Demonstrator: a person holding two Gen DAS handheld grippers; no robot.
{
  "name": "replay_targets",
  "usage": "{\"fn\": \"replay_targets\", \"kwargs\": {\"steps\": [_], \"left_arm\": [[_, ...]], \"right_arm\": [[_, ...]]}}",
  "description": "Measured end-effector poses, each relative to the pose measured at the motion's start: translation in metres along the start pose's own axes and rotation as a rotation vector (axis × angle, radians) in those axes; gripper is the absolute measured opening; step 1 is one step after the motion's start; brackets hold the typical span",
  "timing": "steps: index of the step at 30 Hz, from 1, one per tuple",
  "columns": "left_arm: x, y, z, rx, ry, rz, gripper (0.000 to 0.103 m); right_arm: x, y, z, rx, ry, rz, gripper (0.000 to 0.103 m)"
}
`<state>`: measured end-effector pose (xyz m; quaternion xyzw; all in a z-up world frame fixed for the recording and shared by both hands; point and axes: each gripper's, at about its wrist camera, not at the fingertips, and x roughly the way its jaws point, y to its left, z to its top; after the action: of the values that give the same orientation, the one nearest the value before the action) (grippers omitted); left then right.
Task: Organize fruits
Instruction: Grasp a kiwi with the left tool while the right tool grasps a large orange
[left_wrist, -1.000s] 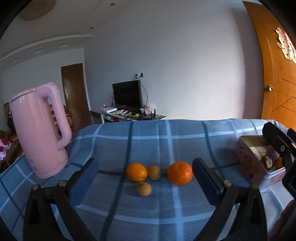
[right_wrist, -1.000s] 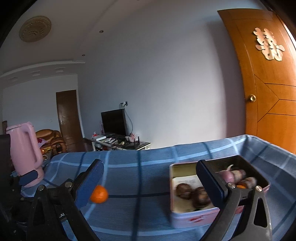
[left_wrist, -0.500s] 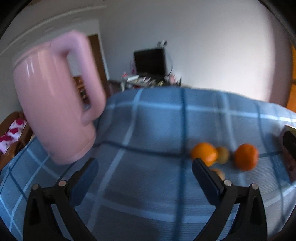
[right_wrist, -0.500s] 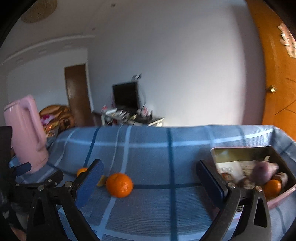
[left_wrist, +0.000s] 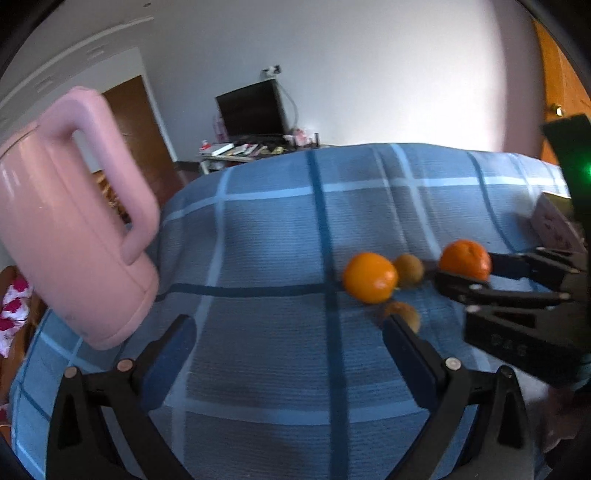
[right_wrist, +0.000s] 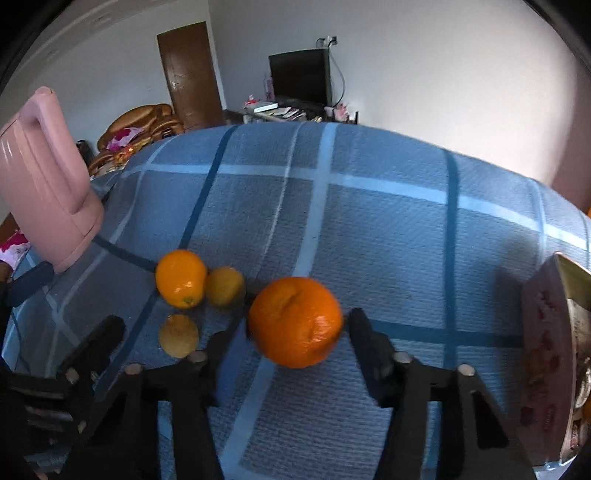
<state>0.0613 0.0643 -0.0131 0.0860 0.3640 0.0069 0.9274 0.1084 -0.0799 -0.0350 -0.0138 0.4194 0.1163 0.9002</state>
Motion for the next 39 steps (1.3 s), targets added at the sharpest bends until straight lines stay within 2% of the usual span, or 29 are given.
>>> {"fn": "replay_targets", "kwargs": {"steps": [7,10,13,16,18,19,21,22,23,24,27,30,32,35,39], "left_arm": [[0.003,0.0,0.003,-0.048,0.03,-0.109,0.103],[0.009,-0.001,0.003,-0.081,0.054,-0.18,0.103],[0.017,-0.012,0.003,-0.077,0.065,-0.195,0.1],[0.028,-0.027,0.007,-0.055,0.096,-0.182,0.08],[0.039,-0.037,0.009,-0.042,0.141,-0.179,0.06],[0.041,-0.042,0.01,-0.032,0.151,-0.174,0.06],[0.04,-0.045,0.013,-0.025,0.141,-0.162,0.043],[0.04,-0.045,0.013,-0.027,0.138,-0.181,0.039],[0.039,-0.043,0.013,-0.036,0.137,-0.199,0.029],[0.039,-0.041,0.012,-0.047,0.137,-0.199,0.026],[0.038,-0.028,0.01,-0.104,0.137,-0.253,0.026],[0.029,-0.014,0.003,-0.14,0.121,-0.266,0.026],[0.017,-0.006,0.001,-0.167,0.056,-0.273,0.026],[0.001,-0.003,0.0,-0.185,-0.037,-0.244,0.026],[-0.011,-0.006,0.003,-0.18,-0.121,-0.206,0.026]], "right_arm": [[-0.012,-0.009,-0.013,0.049,-0.01,0.0,0.05],[-0.036,-0.021,-0.028,0.102,-0.077,0.014,0.05],[-0.054,-0.027,-0.035,0.125,-0.133,-0.004,0.05],[-0.063,-0.032,-0.04,0.148,-0.161,-0.008,0.05],[-0.066,-0.035,-0.04,0.158,-0.17,-0.003,0.05],[-0.067,-0.038,-0.04,0.165,-0.174,0.0,0.05],[-0.068,-0.04,-0.04,0.171,-0.172,0.011,0.05],[-0.068,-0.041,-0.04,0.173,-0.169,0.016,0.05],[-0.068,-0.043,-0.04,0.174,-0.166,0.021,0.05],[-0.069,-0.044,-0.041,0.174,-0.164,0.024,0.05],[-0.068,-0.042,-0.039,0.174,-0.166,0.025,0.05],[-0.071,-0.039,-0.039,0.167,-0.186,0.019,0.05],[-0.075,-0.034,-0.039,0.149,-0.209,0.016,0.05],[-0.079,-0.026,-0.038,0.119,-0.265,-0.001,0.05],[-0.09,-0.016,-0.041,0.07,-0.324,-0.032,0.05]]}}
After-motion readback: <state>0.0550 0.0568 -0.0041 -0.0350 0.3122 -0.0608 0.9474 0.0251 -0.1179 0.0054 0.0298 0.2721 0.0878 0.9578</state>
